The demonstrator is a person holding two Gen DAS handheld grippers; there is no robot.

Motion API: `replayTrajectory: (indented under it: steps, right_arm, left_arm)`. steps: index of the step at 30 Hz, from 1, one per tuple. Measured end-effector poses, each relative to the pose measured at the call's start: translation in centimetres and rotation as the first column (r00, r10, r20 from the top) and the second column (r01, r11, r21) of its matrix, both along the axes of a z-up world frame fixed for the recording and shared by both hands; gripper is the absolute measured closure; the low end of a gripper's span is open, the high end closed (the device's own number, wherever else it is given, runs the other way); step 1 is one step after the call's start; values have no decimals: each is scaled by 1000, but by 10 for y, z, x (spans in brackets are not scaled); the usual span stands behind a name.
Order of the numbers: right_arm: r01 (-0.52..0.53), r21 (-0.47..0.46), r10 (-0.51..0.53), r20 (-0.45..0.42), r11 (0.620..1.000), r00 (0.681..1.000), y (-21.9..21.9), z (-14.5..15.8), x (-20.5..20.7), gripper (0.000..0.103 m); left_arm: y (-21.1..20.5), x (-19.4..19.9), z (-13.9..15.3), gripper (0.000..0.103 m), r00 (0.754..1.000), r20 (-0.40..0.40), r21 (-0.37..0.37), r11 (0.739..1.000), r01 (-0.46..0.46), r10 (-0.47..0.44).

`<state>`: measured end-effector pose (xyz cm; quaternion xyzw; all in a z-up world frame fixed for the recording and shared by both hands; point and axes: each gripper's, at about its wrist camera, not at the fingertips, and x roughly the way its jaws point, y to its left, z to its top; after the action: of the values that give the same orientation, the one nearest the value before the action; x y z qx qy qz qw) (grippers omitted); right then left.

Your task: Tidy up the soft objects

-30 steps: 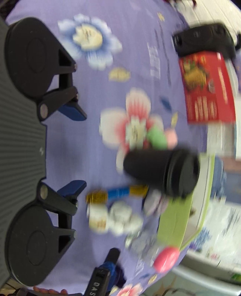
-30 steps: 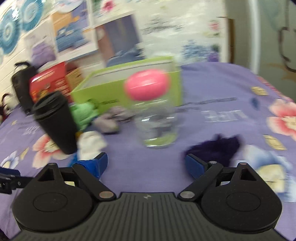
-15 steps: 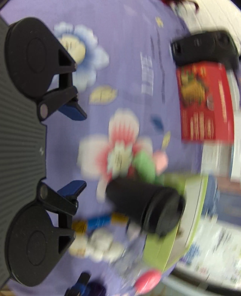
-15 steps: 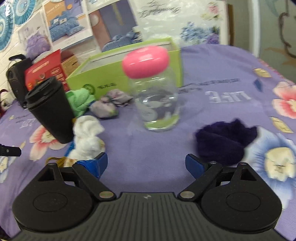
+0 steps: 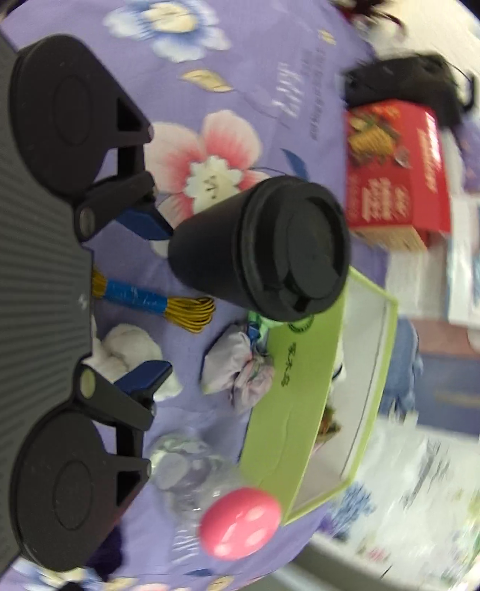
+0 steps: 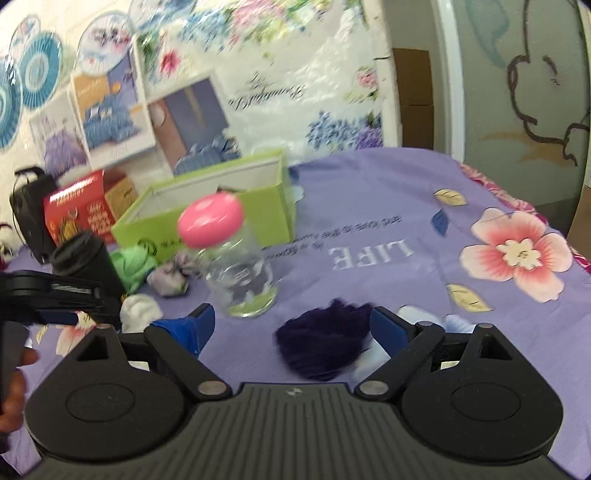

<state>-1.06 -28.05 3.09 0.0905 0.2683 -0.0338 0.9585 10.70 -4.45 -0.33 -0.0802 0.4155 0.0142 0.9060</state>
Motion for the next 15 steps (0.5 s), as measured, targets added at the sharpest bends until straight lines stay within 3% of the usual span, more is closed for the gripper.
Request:
replayTrajectory:
  steps: [7,10,15]
  right_arm:
    - [-5,81,3,24,997,1000,-44,-10,-7,25]
    - [-5,110,2,28,994,1000,-59,-17,-8,25]
    - [16,149,-22,33,989,999,-79,-26,-8,25]
  left_arm:
    - [-34,-10,0,30,999,5,53,998,-44,44]
    - [-42,-18,6,30,998,46,67,996,-56,53]
    - [-62,-19,1,30,992,17,46,991,127,-128]
